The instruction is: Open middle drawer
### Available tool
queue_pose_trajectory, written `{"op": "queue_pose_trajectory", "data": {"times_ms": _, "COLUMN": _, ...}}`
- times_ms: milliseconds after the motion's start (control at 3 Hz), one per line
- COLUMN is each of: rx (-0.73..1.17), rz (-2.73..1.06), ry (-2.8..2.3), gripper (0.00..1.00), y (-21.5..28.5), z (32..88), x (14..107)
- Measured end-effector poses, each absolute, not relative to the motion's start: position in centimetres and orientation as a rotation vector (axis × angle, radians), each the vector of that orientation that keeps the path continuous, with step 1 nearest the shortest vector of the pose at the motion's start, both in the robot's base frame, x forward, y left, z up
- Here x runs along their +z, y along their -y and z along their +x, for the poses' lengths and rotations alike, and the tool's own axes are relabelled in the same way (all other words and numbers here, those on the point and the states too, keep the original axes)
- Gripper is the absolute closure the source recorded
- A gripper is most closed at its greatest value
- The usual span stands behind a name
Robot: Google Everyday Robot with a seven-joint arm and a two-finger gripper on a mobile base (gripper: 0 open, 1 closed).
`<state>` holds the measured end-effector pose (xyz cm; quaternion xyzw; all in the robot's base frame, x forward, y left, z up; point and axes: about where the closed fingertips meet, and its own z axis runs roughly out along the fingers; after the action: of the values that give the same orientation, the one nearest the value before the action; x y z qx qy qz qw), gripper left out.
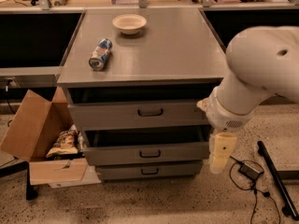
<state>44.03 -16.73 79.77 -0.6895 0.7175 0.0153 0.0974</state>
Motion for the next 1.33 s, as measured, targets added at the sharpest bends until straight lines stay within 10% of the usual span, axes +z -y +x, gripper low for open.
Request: {"op": "queue_pose_trajectory", "data": {"times_ms": 1333, "rx": 0.156, "rz": -2.013, "ry": -2.18, "gripper": 0.0, "y": 19.4, "z": 46.1, "x": 64.0}}
